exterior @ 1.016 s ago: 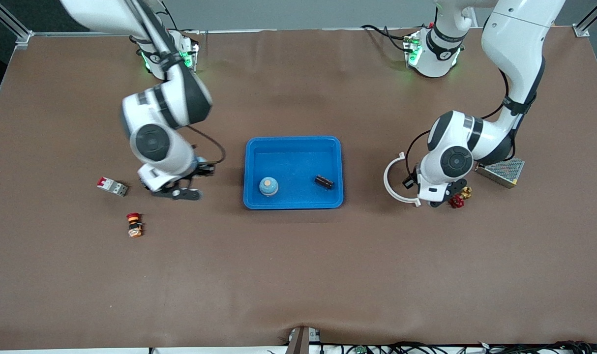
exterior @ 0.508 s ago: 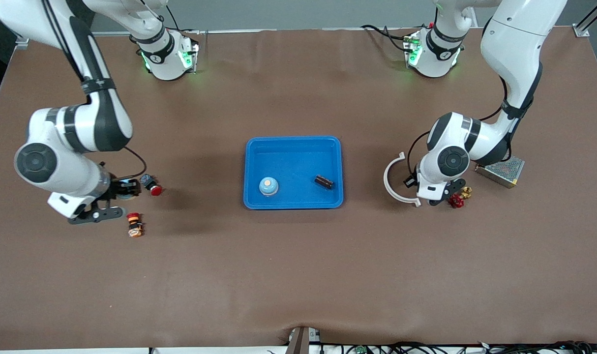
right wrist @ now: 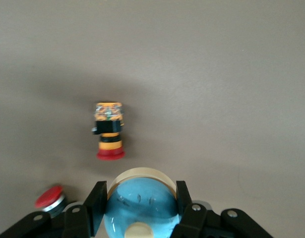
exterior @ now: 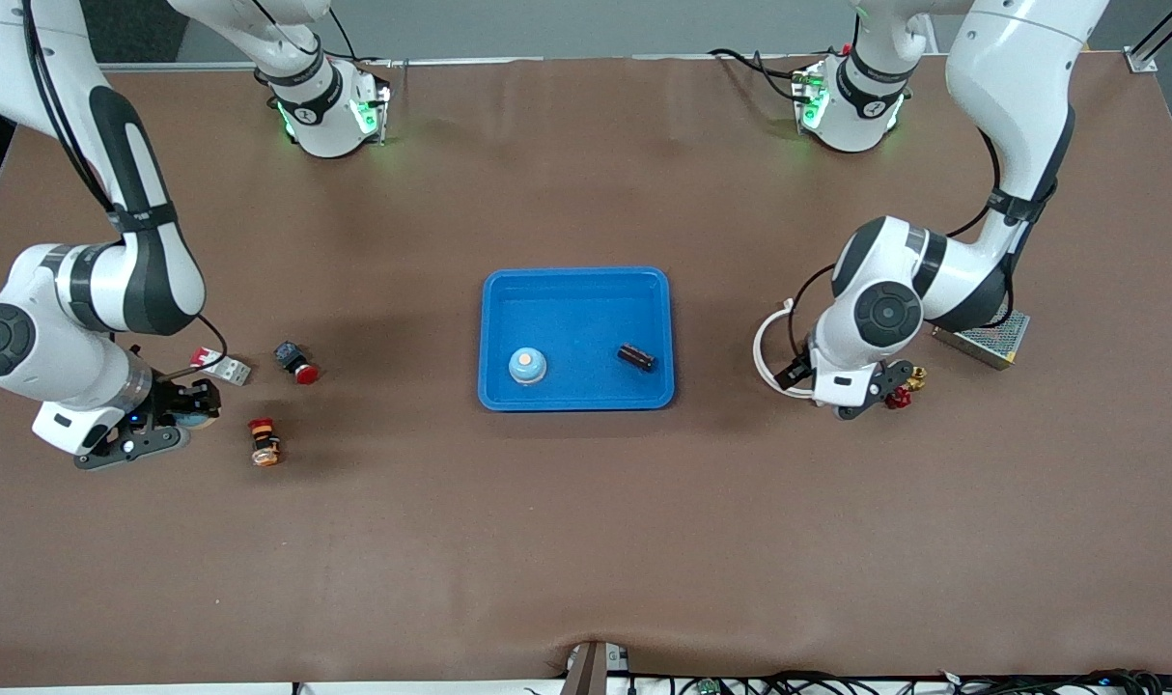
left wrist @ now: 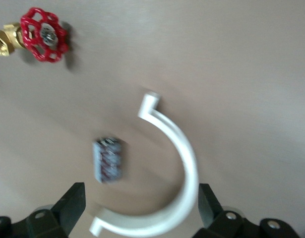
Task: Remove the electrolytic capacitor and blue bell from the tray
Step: 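Set the capacitor beside the white arc with the left gripper and open, then grasp the second capacitor with the left gripper while the right gripper releases the bell, then grasp the second bell with the right gripper while the left gripper lifts the capacitor, then set the second capacitor beside the white arc with the left gripper, then retract the left gripper to rest while the right gripper carries the bell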
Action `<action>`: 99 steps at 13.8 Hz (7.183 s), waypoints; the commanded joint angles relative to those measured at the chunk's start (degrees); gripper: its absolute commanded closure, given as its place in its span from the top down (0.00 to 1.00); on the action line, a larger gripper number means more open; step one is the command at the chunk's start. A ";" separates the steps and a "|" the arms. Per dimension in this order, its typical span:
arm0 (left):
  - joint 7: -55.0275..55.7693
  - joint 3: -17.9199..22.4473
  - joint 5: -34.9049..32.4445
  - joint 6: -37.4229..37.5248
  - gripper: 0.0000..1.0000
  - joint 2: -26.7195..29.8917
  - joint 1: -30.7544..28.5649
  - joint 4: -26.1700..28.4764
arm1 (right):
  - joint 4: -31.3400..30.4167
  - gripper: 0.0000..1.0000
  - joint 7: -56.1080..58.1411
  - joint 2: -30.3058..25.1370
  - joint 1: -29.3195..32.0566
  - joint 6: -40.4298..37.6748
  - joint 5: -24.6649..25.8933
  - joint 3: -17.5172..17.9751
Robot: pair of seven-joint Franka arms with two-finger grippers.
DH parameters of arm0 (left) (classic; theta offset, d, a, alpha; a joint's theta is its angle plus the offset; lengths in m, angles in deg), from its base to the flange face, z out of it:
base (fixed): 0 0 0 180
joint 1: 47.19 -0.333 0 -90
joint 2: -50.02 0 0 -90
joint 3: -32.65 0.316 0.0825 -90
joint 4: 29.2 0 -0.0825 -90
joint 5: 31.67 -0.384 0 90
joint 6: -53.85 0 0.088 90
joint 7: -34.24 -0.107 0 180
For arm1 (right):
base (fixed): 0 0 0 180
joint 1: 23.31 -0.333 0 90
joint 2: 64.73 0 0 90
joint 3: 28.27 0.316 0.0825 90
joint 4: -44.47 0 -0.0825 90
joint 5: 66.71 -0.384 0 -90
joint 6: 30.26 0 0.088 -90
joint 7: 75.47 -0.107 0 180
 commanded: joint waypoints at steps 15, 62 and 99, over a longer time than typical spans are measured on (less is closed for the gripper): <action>38.71 -2.24 -0.69 -11.85 0.95 -13.95 17.08 -12.39 | -0.49 0.00 4.76 11.51 7.34 11.42 -7.62 1.65; 5.59 1.89 -1.30 -11.07 1.00 -13.35 -4.18 -12.56 | 0.82 1.00 -94.73 11.69 -40.04 12.04 -5.33 4.29; -55.59 10.06 4.06 33.24 1.00 25.51 -3.31 -21.09 | -35.80 0.00 -12.31 -23.63 -6.56 6.92 6.97 4.47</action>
